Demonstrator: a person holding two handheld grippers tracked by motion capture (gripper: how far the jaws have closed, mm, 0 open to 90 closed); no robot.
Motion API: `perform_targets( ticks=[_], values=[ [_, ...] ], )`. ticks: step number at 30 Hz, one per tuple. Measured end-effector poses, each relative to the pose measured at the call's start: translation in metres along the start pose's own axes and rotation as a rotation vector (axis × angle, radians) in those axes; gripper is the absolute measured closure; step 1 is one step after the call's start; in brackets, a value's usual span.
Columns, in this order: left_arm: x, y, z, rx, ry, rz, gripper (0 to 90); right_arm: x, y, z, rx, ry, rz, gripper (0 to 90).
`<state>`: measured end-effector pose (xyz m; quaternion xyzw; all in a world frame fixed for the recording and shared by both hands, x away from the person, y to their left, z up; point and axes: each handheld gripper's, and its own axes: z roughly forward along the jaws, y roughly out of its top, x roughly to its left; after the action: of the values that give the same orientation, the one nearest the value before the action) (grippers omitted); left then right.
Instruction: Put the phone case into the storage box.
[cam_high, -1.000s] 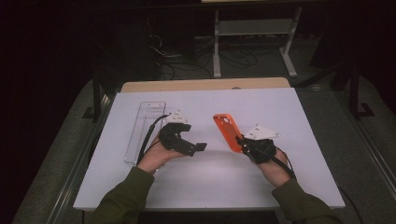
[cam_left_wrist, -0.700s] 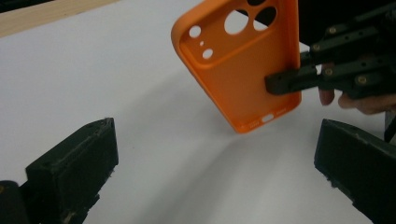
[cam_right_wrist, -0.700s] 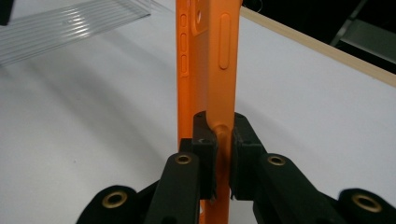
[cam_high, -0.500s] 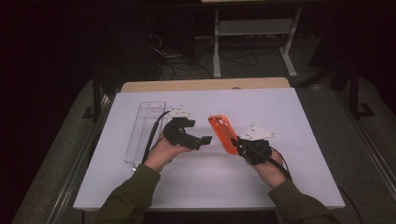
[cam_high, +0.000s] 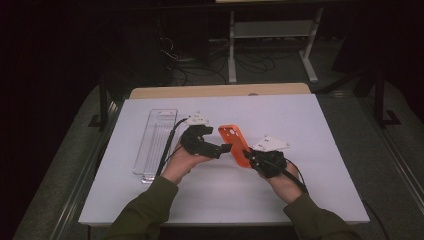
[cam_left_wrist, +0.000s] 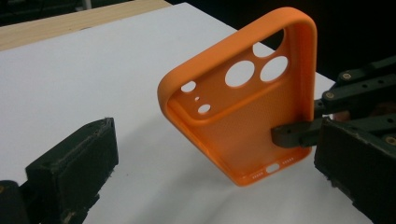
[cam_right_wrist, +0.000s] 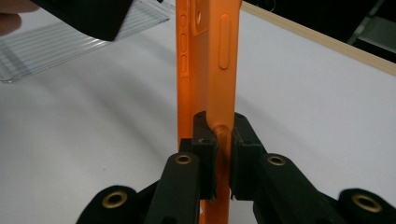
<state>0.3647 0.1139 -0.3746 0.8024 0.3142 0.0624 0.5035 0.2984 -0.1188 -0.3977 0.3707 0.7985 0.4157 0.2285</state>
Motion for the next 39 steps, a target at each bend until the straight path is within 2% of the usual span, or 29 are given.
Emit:
perform_targets(
  ticks=[6,9,10,13,16,18,23,24,30,34,39],
  values=[
    [-0.003,-0.001,0.003,-0.014,0.022,-0.007,0.0,0.005,0.001,0.002,0.002,0.013,-0.016,81.2],
    [-0.004,-0.002,0.004,-0.025,0.037,-0.013,0.0,0.009,0.002,0.002,0.003,0.021,0.005,81.2],
    [-0.005,-0.002,0.004,-0.028,0.039,-0.016,0.0,0.008,0.001,0.002,0.008,0.016,-0.021,81.2],
    [-0.007,-0.002,0.005,-0.038,0.046,-0.021,0.0,0.011,0.002,0.003,0.001,0.025,0.011,81.2],
    [-0.008,-0.002,0.006,-0.041,0.051,-0.024,0.0,0.012,0.002,0.004,0.004,0.023,-0.006,81.2],
    [-0.009,-0.003,0.006,-0.045,0.057,-0.025,0.0,0.013,0.002,0.004,0.002,0.024,0.010,81.2],
    [-0.010,-0.002,0.006,-0.061,0.038,-0.037,0.0,0.013,0.002,0.004,0.003,0.019,0.016,81.2],
    [-0.011,-0.002,0.005,-0.065,0.038,-0.033,0.0,0.014,0.003,0.004,0.003,0.023,0.032,81.2],
    [-0.014,-0.001,0.006,-0.074,0.030,-0.040,0.0,0.013,0.002,0.005,0.008,0.016,-0.001,81.2],
    [-0.013,-0.001,0.007,-0.066,0.030,-0.028,0.0,0.015,0.002,0.006,0.010,0.019,-0.001,81.2],
    [-0.014,-0.001,0.007,-0.069,0.029,-0.041,0.0,0.017,0.002,0.006,0.008,0.011,0.002,81.2]
  ],
)
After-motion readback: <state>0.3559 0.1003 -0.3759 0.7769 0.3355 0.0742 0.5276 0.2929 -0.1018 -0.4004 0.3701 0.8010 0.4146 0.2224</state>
